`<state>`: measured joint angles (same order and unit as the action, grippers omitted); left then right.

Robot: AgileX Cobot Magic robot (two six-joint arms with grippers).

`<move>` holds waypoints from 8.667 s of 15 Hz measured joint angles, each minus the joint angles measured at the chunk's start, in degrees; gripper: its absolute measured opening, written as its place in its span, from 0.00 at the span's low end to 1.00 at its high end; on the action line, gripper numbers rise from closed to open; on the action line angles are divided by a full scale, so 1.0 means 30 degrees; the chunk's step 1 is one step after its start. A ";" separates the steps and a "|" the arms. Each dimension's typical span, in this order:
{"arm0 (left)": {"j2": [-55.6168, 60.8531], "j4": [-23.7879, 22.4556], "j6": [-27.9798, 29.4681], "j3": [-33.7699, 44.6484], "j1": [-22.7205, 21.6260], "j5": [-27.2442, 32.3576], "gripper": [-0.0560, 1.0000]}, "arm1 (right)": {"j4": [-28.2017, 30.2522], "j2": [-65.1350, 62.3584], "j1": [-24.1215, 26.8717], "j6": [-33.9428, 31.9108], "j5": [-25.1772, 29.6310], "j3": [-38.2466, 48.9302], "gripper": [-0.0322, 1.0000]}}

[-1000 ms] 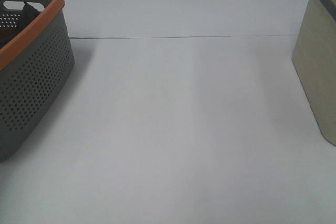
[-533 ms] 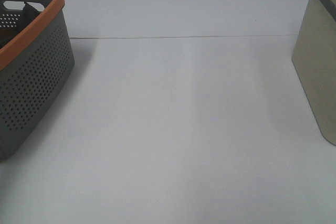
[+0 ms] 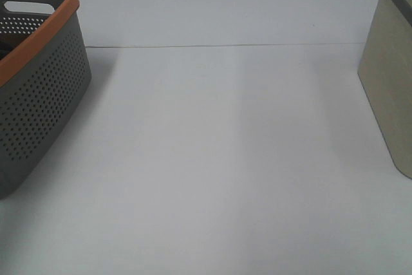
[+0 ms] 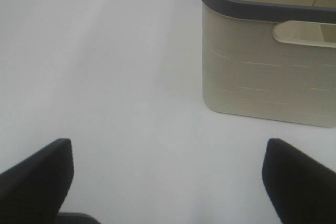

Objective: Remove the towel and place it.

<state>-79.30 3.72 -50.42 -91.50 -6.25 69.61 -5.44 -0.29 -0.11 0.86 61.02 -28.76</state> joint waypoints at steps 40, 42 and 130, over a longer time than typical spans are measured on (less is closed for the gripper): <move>-1.3560 0.1356 0.4927 -1.7017 1.1154 0.0172 0.05 | -2.6662 2.2154 -0.0286 2.6108 -0.7830 -0.1986 0.85; -1.3560 0.1356 0.6092 -1.7017 1.1154 0.0172 0.05 | -2.7884 2.3128 -0.2292 2.7712 -0.8671 -0.2387 0.84; -1.3770 0.1413 1.1516 -1.7017 1.1154 -0.0554 0.05 | -3.1322 4.0012 -1.1975 3.0997 -1.8850 -1.5260 0.41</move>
<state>-120.61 7.96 -15.87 -142.55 27.22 67.95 -99.41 119.75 -36.04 93.85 4.47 -74.54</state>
